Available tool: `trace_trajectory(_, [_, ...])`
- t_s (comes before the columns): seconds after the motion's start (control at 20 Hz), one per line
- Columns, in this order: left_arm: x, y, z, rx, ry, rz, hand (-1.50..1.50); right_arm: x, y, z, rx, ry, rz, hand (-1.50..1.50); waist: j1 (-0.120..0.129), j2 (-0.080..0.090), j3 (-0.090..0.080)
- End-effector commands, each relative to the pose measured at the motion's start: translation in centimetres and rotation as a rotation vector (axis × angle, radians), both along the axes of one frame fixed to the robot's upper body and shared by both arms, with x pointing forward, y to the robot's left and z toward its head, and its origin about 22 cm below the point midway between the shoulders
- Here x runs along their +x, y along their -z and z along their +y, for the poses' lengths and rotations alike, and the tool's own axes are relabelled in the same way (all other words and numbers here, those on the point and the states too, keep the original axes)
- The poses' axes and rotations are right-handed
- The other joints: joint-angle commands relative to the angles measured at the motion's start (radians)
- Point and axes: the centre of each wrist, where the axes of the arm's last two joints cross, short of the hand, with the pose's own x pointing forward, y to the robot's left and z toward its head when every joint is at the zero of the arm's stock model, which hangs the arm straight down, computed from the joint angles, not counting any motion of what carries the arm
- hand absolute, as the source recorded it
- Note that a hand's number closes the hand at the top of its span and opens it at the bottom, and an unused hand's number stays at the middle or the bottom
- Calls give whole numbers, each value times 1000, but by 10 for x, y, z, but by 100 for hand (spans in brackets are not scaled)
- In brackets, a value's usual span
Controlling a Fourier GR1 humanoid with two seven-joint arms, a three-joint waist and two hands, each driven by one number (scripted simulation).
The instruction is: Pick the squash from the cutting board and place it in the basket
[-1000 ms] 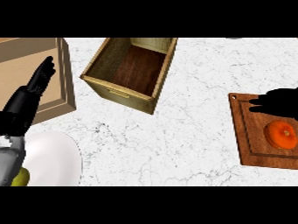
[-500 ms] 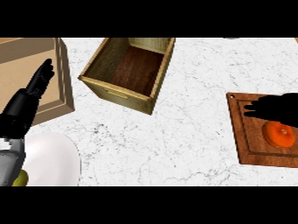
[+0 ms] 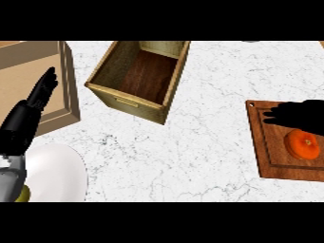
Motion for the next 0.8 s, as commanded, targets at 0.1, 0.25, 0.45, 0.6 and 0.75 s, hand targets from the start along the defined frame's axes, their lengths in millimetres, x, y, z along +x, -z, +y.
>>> trace_trajectory(0.1, [8,9,3,15,3,-4,0,-2,12,4,22,-12,53,-150,-8,-1,0])
trace_trajectory(0.25, [5,16,0,18,-8,-2,0,2,9,-3,25,-4,79,-150,-7,-1,0])
trace_trajectory(0.45, [15,-16,7,4,-17,-12,0,1,22,-17,32,4,79,-150,-7,-1,0])
trace_trajectory(0.6, [-7,12,-6,2,-19,-12,0,2,36,-6,15,17,88,-150,-2,-1,0])
trace_trajectory(0.75, [-7,0,-17,7,12,2,0,-7,40,-41,8,19,82,-150,-4,-1,0])
